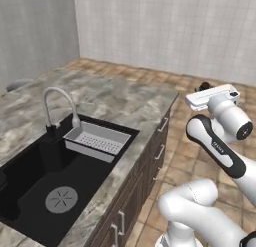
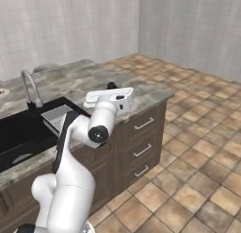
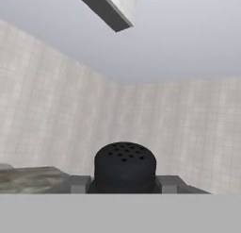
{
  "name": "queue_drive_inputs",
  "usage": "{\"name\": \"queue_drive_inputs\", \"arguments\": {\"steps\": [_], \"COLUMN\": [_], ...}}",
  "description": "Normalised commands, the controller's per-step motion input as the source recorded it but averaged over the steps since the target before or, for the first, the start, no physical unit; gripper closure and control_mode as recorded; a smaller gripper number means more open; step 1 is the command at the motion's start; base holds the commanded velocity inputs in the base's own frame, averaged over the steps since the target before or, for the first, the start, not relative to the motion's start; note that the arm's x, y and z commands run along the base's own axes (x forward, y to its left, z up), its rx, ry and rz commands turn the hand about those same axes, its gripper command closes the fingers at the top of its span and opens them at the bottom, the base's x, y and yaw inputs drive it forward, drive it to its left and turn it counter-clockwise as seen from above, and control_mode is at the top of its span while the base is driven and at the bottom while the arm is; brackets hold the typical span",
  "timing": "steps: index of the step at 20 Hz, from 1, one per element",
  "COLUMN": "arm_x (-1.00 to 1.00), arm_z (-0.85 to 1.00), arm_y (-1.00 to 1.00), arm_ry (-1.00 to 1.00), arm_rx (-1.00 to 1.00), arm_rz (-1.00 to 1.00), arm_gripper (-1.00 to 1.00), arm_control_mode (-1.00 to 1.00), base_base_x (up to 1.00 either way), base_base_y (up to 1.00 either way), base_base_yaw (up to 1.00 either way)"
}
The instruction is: Retrieve the shaker from the cabinet and place it next the steak on a plate on the dining table.
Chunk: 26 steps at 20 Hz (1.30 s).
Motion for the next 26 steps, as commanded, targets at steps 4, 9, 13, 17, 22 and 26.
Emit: {"name": "queue_drive_inputs", "arguments": {"steps": [4, 9, 13, 17, 22, 26], "arm_x": [0.00, 0.00, 0.00, 0.00, 0.00, 0.00], "arm_z": [0.00, 0.00, 0.00, 0.00, 0.00, 0.00], "arm_y": [0.00, 0.00, 0.00, 0.00, 0.00, 0.00], "arm_ry": [0.00, 0.00, 0.00, 0.00, 0.00, 0.00], "arm_rx": [0.00, 0.00, 0.00, 0.00, 0.00, 0.00], "arm_rz": [0.00, 0.00, 0.00, 0.00, 0.00, 0.00], "arm_gripper": [1.00, 1.00, 1.00, 1.00, 1.00, 1.00], "arm_control_mode": [1.00, 1.00, 1.00, 1.00, 1.00, 1.00], "base_base_x": [1.00, 1.00, 1.00, 1.00, 1.00, 1.00], "base_base_y": [-0.93, -1.00, -1.00, -1.00, -1.00, -1.00], "base_base_yaw": [0.04, 0.00, -0.03, -0.02, 0.00, 0.00]}}
